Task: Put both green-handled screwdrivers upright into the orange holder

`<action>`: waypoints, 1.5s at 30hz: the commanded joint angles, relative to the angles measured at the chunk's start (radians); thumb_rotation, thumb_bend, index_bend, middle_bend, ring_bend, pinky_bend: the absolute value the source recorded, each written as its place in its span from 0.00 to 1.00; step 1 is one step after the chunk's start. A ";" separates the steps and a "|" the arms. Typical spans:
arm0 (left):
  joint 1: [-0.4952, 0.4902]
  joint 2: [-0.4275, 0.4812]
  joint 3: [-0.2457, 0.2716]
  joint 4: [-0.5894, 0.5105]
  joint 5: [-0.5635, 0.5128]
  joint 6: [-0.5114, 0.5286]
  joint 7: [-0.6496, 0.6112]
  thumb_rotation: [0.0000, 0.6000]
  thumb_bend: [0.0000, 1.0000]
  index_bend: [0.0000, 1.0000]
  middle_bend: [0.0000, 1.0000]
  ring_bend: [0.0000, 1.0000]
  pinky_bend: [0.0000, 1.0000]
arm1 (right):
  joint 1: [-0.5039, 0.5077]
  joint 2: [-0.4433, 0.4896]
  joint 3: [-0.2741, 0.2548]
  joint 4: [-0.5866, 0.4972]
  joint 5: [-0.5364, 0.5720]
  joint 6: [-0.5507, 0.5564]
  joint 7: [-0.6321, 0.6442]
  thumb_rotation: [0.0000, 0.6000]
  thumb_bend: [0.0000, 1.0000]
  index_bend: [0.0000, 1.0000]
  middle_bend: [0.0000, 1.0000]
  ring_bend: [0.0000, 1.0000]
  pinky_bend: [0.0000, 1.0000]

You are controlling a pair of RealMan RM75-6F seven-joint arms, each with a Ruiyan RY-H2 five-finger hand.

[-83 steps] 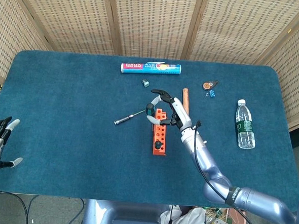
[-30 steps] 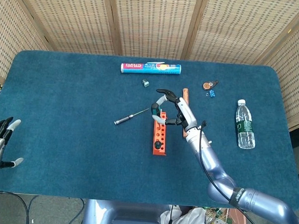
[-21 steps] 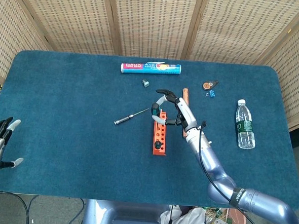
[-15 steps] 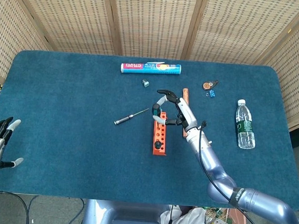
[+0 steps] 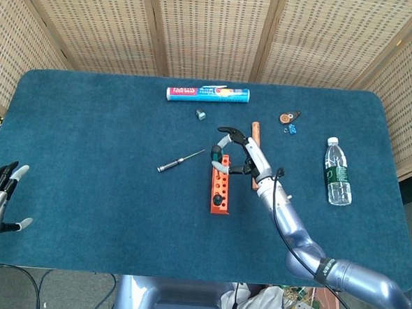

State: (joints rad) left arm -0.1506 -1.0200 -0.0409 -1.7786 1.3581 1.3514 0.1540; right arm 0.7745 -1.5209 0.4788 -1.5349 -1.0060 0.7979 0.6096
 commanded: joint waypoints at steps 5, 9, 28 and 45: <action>-0.001 -0.001 0.000 0.002 -0.003 -0.003 0.002 1.00 0.00 0.00 0.00 0.00 0.00 | -0.012 -0.019 -0.037 0.052 -0.056 -0.024 0.040 1.00 0.33 0.67 0.16 0.00 0.00; -0.002 -0.004 0.000 0.001 -0.006 -0.005 0.007 1.00 0.00 0.00 0.00 0.00 0.00 | -0.014 -0.034 -0.052 0.091 -0.094 -0.043 0.082 1.00 0.33 0.67 0.16 0.00 0.00; -0.006 -0.011 -0.002 0.005 -0.017 -0.010 0.021 1.00 0.00 0.00 0.00 0.00 0.00 | -0.015 -0.058 -0.079 0.161 -0.175 -0.065 0.169 1.00 0.32 0.67 0.16 0.00 0.00; -0.007 -0.010 -0.001 0.004 -0.018 -0.011 0.020 1.00 0.00 0.00 0.00 0.00 0.00 | -0.003 -0.066 -0.097 0.176 -0.203 -0.077 0.184 1.00 0.30 0.47 0.16 0.00 0.00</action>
State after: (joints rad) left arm -0.1574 -1.0305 -0.0422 -1.7742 1.3402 1.3403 0.1743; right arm 0.7705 -1.5873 0.3821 -1.3589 -1.2084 0.7214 0.7940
